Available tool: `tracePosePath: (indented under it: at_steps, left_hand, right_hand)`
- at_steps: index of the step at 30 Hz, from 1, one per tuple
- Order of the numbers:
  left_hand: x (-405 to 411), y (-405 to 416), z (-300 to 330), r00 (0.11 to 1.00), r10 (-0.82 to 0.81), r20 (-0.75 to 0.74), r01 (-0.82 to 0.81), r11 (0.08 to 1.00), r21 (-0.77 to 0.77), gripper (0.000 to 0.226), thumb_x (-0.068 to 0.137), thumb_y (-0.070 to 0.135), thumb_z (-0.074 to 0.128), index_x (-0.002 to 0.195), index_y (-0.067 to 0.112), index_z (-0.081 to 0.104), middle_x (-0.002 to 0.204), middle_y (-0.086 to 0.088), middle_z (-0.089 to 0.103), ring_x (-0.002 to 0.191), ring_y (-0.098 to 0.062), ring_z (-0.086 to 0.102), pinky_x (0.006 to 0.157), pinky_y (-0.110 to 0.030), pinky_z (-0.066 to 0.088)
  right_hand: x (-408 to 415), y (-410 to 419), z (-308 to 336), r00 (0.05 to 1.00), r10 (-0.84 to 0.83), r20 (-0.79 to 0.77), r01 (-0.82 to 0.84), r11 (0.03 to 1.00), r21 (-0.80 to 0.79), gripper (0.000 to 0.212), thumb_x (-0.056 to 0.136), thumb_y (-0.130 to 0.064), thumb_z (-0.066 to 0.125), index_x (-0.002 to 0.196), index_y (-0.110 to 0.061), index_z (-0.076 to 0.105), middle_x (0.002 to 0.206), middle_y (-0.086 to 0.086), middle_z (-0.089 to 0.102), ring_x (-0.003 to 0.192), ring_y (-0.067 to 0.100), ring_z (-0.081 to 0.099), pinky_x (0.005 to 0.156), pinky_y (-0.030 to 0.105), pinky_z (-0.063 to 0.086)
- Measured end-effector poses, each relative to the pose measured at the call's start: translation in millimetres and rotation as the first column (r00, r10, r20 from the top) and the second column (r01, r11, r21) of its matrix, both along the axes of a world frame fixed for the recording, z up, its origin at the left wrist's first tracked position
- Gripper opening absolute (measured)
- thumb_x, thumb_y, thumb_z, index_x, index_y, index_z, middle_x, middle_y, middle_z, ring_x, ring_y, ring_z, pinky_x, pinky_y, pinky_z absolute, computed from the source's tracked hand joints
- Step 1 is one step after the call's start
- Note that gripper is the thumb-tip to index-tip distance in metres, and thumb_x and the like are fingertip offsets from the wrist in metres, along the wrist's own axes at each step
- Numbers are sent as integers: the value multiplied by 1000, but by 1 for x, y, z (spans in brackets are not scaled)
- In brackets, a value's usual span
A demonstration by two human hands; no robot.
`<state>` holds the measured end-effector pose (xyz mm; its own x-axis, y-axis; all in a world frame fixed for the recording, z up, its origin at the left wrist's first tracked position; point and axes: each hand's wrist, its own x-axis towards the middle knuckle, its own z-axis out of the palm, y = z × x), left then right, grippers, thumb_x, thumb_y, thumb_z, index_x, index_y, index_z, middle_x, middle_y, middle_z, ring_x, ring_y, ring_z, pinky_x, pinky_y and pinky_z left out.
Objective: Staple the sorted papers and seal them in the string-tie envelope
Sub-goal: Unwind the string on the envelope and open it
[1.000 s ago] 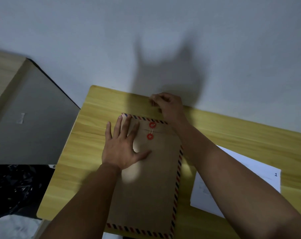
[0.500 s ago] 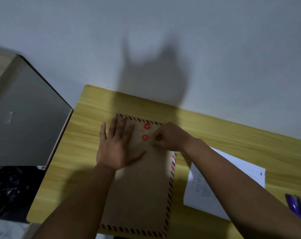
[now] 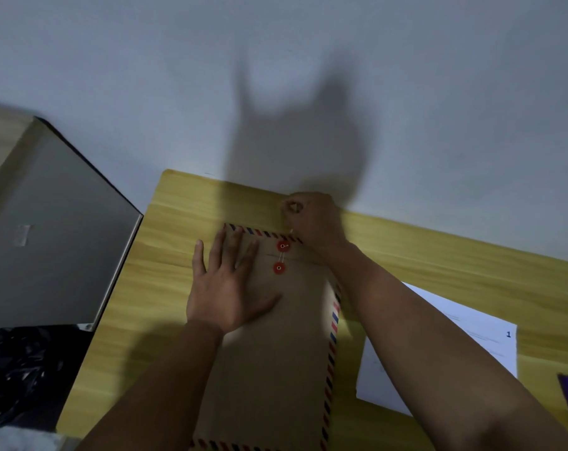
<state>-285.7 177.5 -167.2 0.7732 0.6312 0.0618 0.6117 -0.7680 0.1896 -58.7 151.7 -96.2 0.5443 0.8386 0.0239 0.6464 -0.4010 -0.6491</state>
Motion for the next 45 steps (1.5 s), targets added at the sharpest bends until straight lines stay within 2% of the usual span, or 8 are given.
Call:
tracePosePath:
  at_steps: [6,12,15,18,25,32,37,45]
  left_hand:
    - [1,0,0,1000,9,-3,-9,1000,-7,110,78,98,39,163,28,35,174,-10,21,164,-32,3,127,-67,6]
    - [1,-1,1,1000,18,-14,-18,1000,-22,110,77,98,38,163,28,35,174,-9,20,165,-30,0,127,-67,6]
    - [1,-1,2,1000,20,-8,-20,999,-25,110,78,98,37,163,27,35,174,-10,22,164,-30,0,127,-67,6]
    - [1,-2,2,1000,21,-13,-21,1000,-18,111,78,98,37,163,27,35,174,-10,21,164,-31,1,127,-68,6]
    - [1,-2,0,1000,17,-13,-17,1000,-19,107,79,95,39,163,28,36,176,-11,16,164,-31,0,126,-68,7]
    - [1,-2,2,1000,20,-24,-20,1000,-9,109,79,98,35,163,28,35,175,-10,17,165,-30,0,126,-68,8]
    - [2,-2,4,1000,24,-14,-24,999,-27,112,79,99,35,165,28,29,177,-11,10,164,-29,-5,127,-67,7]
    - [-1,-3,0,994,39,101,-33,998,-56,87,75,95,51,113,17,62,165,-18,31,162,-33,15,126,-68,13]
  right_hand:
    - [20,-33,-10,933,-278,-231,294,955,41,10,85,-11,69,78,-7,75,67,1,71,60,15,64,63,30,50]
    - [17,-69,-5,335,-256,-907,528,848,-44,23,89,-7,59,67,-14,61,78,13,72,48,16,48,45,25,35]
    - [8,-75,-5,700,-266,-663,273,957,-97,20,86,-18,61,66,-19,61,67,-1,64,55,15,54,51,27,43]
    - [-4,-80,-10,981,101,-166,-153,928,-340,22,88,-25,65,73,-10,70,73,3,70,72,20,63,71,36,52]
    - [-25,-58,6,825,356,-438,-525,770,-364,17,88,-18,72,74,-12,79,73,1,75,65,12,63,68,38,50]
    - [-8,-25,3,816,-148,-558,105,988,-110,18,89,-26,77,85,-9,78,65,-11,66,59,-3,55,62,18,43]
    - [20,-50,-10,939,-305,-162,302,952,-38,23,86,-18,63,63,-15,60,60,2,56,58,17,49,60,32,43]
    - [4,-84,-20,936,226,271,-136,940,-314,71,78,-55,73,142,-30,56,140,2,55,132,28,50,108,49,39]
